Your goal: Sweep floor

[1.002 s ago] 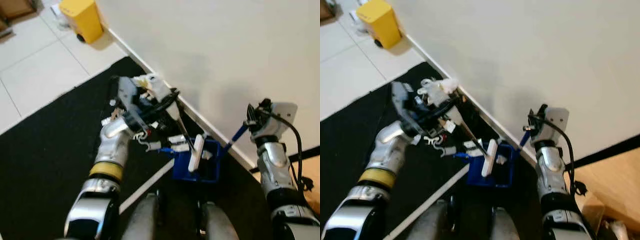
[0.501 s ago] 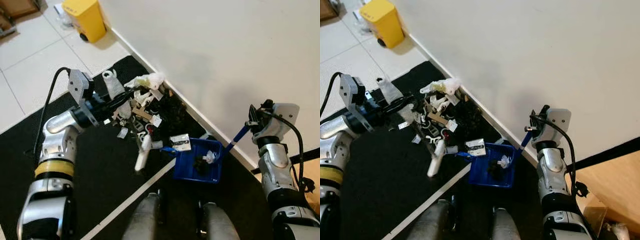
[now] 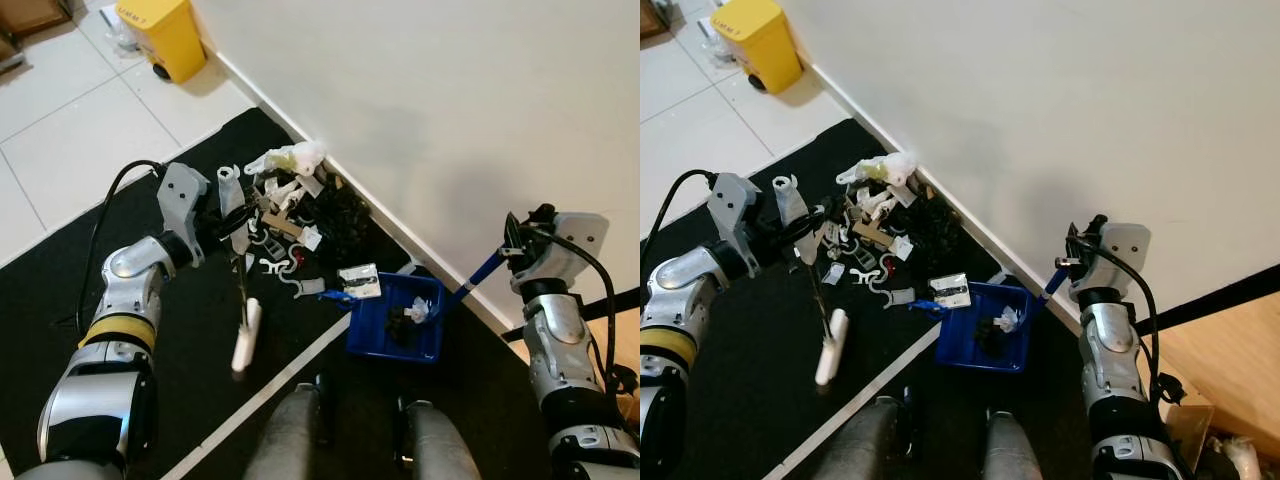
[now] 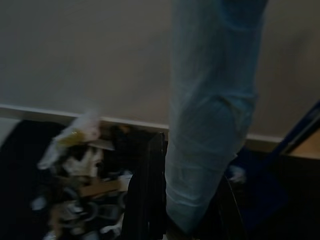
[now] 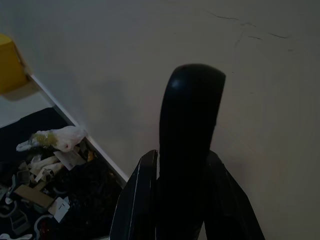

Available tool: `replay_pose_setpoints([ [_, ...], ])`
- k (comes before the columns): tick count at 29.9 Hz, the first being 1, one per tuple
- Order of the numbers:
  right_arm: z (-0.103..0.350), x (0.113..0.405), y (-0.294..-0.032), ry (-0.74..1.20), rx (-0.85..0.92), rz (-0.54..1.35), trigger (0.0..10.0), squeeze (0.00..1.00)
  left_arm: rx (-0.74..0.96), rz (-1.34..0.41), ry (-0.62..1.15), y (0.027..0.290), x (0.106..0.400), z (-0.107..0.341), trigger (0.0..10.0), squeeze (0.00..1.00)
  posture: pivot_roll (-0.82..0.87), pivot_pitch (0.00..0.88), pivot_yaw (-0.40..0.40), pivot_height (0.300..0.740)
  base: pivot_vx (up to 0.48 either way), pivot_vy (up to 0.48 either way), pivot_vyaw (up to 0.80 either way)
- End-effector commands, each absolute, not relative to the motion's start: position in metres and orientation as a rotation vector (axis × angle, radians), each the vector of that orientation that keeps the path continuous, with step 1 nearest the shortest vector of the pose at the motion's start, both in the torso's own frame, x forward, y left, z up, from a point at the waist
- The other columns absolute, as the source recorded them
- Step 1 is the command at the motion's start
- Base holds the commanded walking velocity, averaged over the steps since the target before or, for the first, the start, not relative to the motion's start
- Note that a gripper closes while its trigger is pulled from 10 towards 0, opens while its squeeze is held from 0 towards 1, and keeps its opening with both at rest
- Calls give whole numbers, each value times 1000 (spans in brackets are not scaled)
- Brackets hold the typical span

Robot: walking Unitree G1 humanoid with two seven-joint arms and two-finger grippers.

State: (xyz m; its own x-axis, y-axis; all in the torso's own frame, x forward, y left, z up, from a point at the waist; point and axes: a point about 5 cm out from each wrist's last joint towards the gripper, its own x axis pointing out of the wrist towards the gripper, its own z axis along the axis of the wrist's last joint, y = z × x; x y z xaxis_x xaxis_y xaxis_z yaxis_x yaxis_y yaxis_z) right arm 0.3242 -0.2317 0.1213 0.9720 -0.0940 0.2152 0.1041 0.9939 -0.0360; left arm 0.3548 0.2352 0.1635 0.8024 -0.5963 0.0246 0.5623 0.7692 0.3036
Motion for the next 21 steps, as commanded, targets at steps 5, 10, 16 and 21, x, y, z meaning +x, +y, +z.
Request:
replay_pose_setpoints([
  [5,109,316,-234,-159,-50,-101,10000,0,391,-584,-146,226,358,159,10000,0,-13,393,51,740,0,0,0],
  [10,112,312,-235,-163,-58,-94,10000,0,398,-520,-207,214,363,163,10000,0,-50,406,42,740,0,0,0],
  [16,115,307,-239,-168,-73,-93,10000,0,338,-421,-244,205,370,166,10000,0,-84,412,37,740,0,0,0],
  [21,118,304,-242,-173,-81,-93,10000,0,281,-393,-271,199,372,168,10000,0,-123,421,28,740,0,0,0],
])
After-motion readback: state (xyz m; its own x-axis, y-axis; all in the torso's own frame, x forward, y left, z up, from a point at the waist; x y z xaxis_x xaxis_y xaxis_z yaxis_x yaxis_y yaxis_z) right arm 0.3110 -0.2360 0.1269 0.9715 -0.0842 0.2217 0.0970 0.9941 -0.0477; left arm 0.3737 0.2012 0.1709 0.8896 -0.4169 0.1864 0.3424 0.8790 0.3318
